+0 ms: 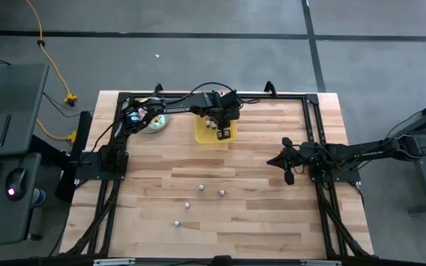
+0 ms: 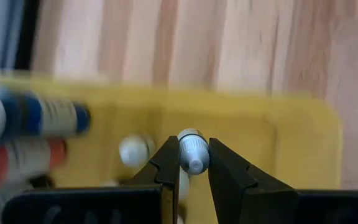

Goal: Pick & Place food coloring
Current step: Put the small black food coloring bottle into the yellow bin

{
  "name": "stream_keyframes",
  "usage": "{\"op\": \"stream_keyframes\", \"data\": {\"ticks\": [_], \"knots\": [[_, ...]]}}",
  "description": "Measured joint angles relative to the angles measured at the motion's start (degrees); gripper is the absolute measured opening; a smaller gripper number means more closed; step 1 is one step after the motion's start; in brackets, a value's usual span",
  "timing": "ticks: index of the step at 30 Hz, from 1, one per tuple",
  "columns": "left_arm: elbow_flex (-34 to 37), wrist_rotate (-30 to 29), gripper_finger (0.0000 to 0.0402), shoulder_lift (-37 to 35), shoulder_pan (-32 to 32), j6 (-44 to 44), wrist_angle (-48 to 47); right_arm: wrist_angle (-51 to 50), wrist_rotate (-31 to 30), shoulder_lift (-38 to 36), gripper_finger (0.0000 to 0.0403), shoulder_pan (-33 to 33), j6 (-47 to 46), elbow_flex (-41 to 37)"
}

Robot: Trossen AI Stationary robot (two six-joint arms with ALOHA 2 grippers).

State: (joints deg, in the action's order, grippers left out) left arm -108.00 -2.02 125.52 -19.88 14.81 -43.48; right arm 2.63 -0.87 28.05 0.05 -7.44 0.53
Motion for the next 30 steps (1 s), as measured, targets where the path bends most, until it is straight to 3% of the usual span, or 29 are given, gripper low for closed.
{"op": "stream_keyframes", "data": {"ticks": [16, 26, 30], "knots": [[-1.8, 0.0, 0.0049, 0.4, 0.0, -0.3, -2.8, 0.1, 0.0, 0.0, 0.0000, 0.0, 0.0, 0.0], [-17.6, -0.2, 0.0049, 7.4, 0.0, -1.7, -14.9, 0.1, 0.0, 0.0, 0.0000, 0.0, 0.0, 0.0], [-19.9, -0.2, 0.0049, 8.8, 0.3, -1.8, -17.5, 0.1, 0.0, 0.1, 0.0000, 0.0, 0.0, 0.0]]}}
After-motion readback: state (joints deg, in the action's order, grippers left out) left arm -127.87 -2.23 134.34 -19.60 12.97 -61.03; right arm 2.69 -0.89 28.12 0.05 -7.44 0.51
